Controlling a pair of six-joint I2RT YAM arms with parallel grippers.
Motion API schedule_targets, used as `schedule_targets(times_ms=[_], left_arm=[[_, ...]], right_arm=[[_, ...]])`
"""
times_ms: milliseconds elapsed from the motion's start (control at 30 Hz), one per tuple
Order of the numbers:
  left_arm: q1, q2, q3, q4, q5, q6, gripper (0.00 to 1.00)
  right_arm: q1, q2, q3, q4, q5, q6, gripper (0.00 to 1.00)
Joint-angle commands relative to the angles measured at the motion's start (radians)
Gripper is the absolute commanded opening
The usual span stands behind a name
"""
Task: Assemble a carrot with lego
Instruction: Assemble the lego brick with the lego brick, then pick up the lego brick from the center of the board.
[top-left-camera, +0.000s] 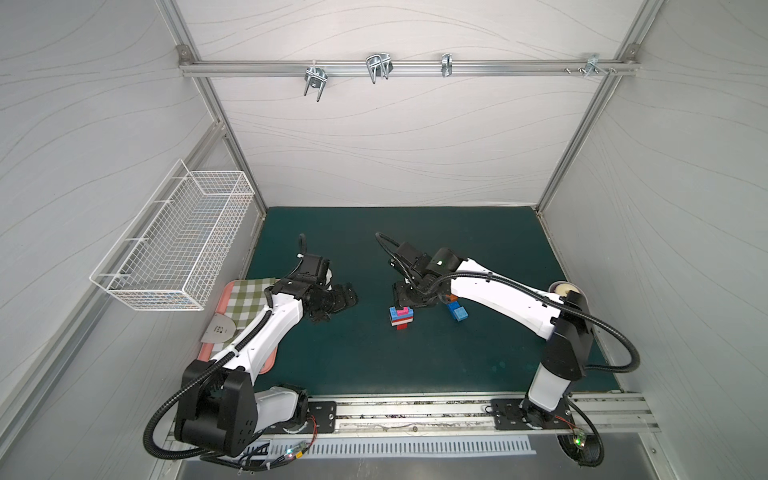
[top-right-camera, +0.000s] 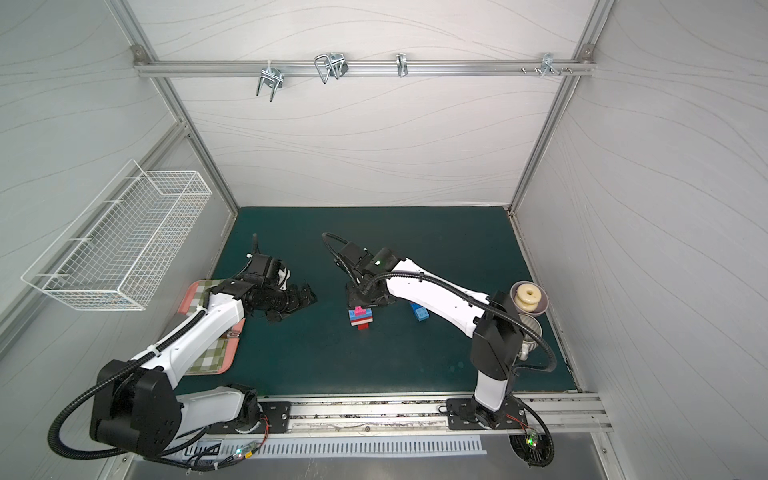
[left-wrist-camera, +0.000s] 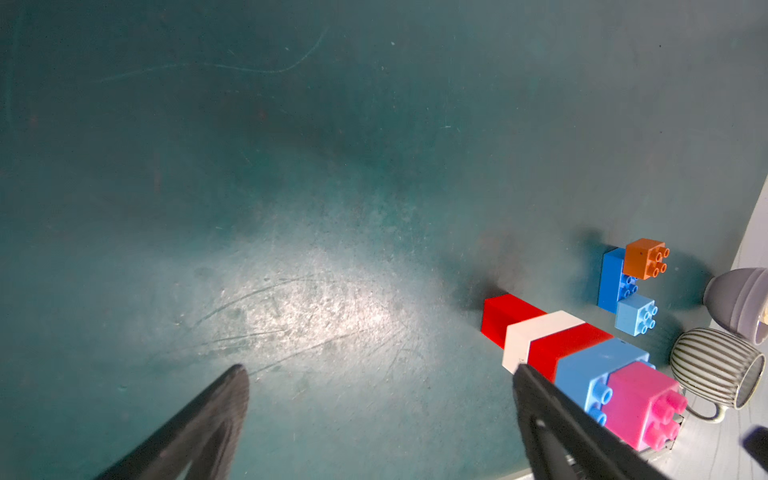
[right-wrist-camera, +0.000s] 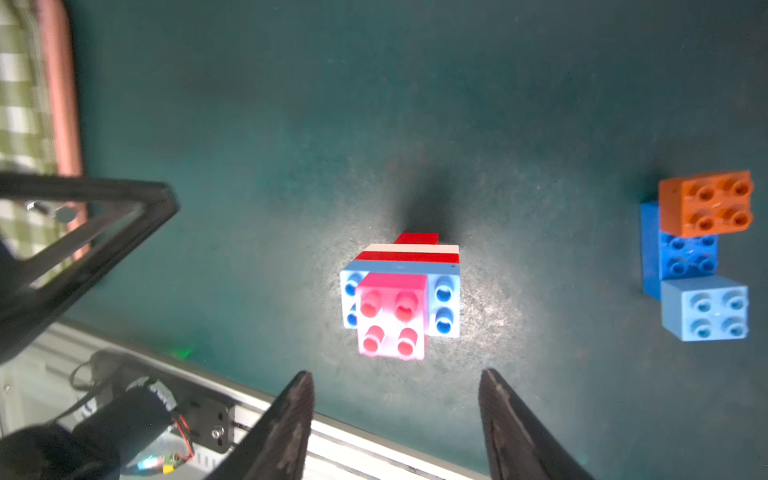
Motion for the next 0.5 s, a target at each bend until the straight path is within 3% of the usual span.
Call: schedule_targets(times_ms=[0, 267, 467], left_arm=[[0.006, -0.012, 0.001, 0.007, -0.008, 0.013, 0.99], [0.005, 0.001, -0.001, 0.008, -0.003, 0.013, 0.99], [0.006, 0.012, -0.002, 0.013, -0.002, 0.01, 0.99]], right_arm=[[-0.047, -0.077, -0.057, 0.005, -0.017, -0.085, 0.71], [-0.278, -0.152, -0.243, 0.094, -0.122, -0.379, 0.81], [-0.399, -0.073, -0.298, 0.133, -0.126, -0.555, 0.76]])
